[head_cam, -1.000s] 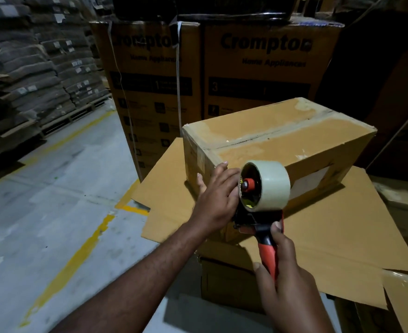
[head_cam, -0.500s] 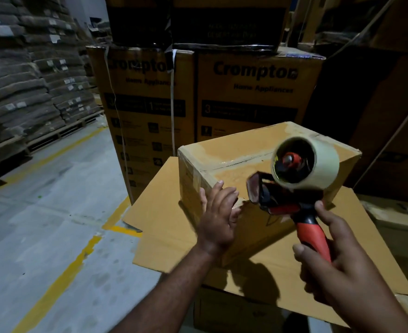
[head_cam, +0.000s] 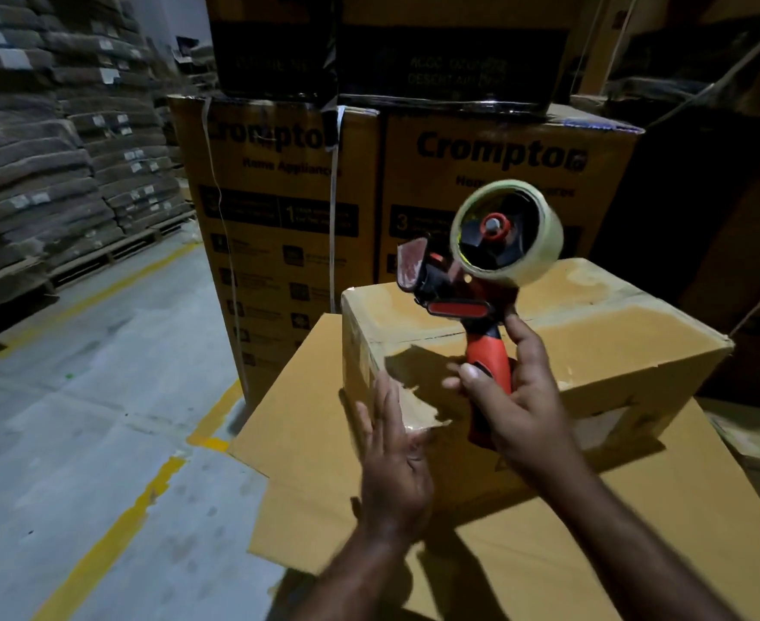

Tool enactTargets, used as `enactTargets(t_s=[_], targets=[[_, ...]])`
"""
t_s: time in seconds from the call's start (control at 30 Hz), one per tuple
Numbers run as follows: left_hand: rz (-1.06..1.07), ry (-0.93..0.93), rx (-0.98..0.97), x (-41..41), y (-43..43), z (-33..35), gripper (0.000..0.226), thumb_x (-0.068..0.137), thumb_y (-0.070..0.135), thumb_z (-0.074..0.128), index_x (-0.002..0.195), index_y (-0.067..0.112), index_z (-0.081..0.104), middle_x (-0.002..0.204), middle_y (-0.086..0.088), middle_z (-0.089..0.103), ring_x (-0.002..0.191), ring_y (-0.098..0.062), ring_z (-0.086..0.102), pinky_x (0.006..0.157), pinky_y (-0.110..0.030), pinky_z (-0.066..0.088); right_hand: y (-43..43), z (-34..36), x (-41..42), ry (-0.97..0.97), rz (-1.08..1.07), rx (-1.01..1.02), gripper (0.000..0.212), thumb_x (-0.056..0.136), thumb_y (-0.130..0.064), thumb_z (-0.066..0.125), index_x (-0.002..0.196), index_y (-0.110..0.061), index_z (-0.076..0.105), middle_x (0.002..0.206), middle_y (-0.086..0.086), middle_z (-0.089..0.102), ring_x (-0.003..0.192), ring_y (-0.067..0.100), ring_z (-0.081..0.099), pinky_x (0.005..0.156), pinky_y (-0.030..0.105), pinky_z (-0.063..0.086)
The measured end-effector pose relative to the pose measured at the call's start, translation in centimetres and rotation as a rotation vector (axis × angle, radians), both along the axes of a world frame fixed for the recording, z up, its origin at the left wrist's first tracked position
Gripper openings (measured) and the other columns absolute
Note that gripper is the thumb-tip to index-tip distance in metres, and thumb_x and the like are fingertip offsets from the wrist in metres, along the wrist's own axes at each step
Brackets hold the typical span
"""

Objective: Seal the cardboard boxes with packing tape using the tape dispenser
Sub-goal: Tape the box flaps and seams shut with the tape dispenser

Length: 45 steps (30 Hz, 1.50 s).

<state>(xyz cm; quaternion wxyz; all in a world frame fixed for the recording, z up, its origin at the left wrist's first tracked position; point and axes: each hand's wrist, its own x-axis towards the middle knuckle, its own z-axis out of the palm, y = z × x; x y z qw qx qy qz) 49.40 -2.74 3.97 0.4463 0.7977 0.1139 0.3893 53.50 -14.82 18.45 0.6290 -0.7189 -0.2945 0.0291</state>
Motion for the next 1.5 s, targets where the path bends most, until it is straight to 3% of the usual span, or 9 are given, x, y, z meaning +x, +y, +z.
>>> enactTargets(t_s=[0.13, 0.33, 0.43, 0.53, 0.7, 0.87, 1.0, 1.2, 1.5], targets=[[-0.023, -0.015, -0.033, 0.0, -0.4, -0.7, 0.067, 0.104, 0.054, 0.025, 0.160, 0.042, -0.010, 0.170, 0.018, -0.001, 0.157, -0.028, -0.003, 0.103, -0.057, 0.051, 4.9, -0.8, 3.2, 0.009, 0.034, 0.040, 0.070, 0.098, -0.016, 0.062, 0.147, -0.046, 0.022, 0.138, 0.007, 0.051, 0.106, 0.022, 0.071, 0.092, 0.050, 0.058], [-0.096, -0.053, -0.097, -2.1, 2.1, 1.3, 0.061, 0.107, 0.051, 0.025, 0.160, 0.022, 0.027, 0.154, 0.016, 0.048, 0.148, -0.008, 0.035, 0.124, -0.060, 0.017, 7.6, -2.7, 3.8, 0.163, 0.121, 0.003, 0.078, 0.096, -0.018, 0.063, 0.155, -0.039, 0.016, 0.131, 0.018, 0.059, 0.102, 0.021, 0.072, 0.094, 0.044, 0.056], [0.024, -0.109, -0.272, -1.9, 3.5, 4.9, 0.054, 0.105, 0.044, 0.032, 0.149, 0.017, 0.048, 0.135, 0.019, 0.063, 0.136, 0.002, 0.049, 0.124, -0.043, 0.028, 7.5, -2.7, 4.1, 0.183, 0.119, 0.035, 0.083, 0.090, -0.033, 0.069, 0.154, -0.041, 0.018, 0.126, 0.015, 0.062, 0.102, 0.022, 0.072, 0.087, 0.047, 0.059], [-0.059, 0.091, -0.384, 1.4, 3.9, 9.4, 0.057, 0.107, 0.053, 0.032, 0.159, 0.032, 0.020, 0.124, 0.052, 0.047, 0.120, 0.030, 0.041, 0.104, -0.015, 0.042, 7.0, -2.9, 4.3, 0.190, 0.133, 0.073, 0.081, 0.092, -0.027, 0.064, 0.157, -0.033, 0.016, 0.127, 0.006, 0.060, 0.099, 0.008, 0.071, 0.076, 0.031, 0.060], [-0.031, 0.304, -0.409, 7.8, 6.6, 10.3, 0.114, 0.067, 0.104, 0.011, 0.158, 0.036, 0.024, 0.157, -0.001, 0.044, 0.145, -0.029, 0.040, 0.119, -0.059, 0.029, 6.7, -3.4, 4.9, 0.164, 0.128, 0.059, 0.074, 0.099, -0.018, 0.059, 0.156, -0.035, 0.016, 0.140, 0.000, 0.048, 0.110, 0.009, 0.064, 0.081, 0.027, 0.060], [-0.019, 0.187, -0.535, 9.5, 7.2, 10.7, 0.105, 0.077, 0.094, 0.017, 0.162, 0.035, -0.001, 0.168, 0.012, 0.017, 0.153, -0.027, 0.027, 0.124, -0.054, 0.020, 6.8, -3.2, 6.1, 0.276, 0.088, 0.153, 0.074, 0.101, -0.019, 0.057, 0.157, -0.038, 0.012, 0.125, 0.009, 0.063, 0.099, 0.016, 0.072, 0.071, 0.031, 0.059], [0.008, 0.233, -0.696, 11.3, 10.5, 9.1, 0.120, 0.063, 0.106, 0.020, 0.159, 0.036, 0.026, 0.168, -0.003, 0.023, 0.152, -0.025, 0.030, 0.120, -0.053, 0.030, 6.9, -3.8, 5.5, 0.237, 0.103, 0.130, 0.075, 0.100, -0.026, 0.060, 0.155, -0.045, 0.012, 0.129, 0.005, 0.061, 0.105, 0.015, 0.070, 0.083, 0.037, 0.059], [0.073, 0.444, -0.552, 13.1, 13.3, 10.0, 0.044, 0.110, 0.029, 0.036, 0.148, 0.008, 0.037, 0.124, -0.013, 0.058, 0.080, -0.013, 0.054, 0.057, -0.028, 0.040, 7.2, -3.5, 4.9, 0.124, 0.076, 0.092, 0.077, 0.100, -0.027, 0.059, 0.157, -0.040, 0.009, 0.104, -0.014, 0.064, 0.095, 0.009, 0.072, 0.077, 0.043, 0.062], [0.106, 0.547, -0.550, 12.0, 11.9, 7.5, 0.057, 0.091, 0.032, 0.042, 0.146, 0.029, 0.030, 0.132, -0.010, 0.052, 0.109, -0.030, 0.059, 0.076, -0.041, 0.057, 7.6, -4.2, 4.4, 0.013, -0.076, 0.111, 0.074, 0.102, -0.031, 0.055, 0.158, -0.034, 0.007, 0.098, -0.006, 0.064, 0.077, 0.001, 0.067, 0.057, 0.019, 0.054]])
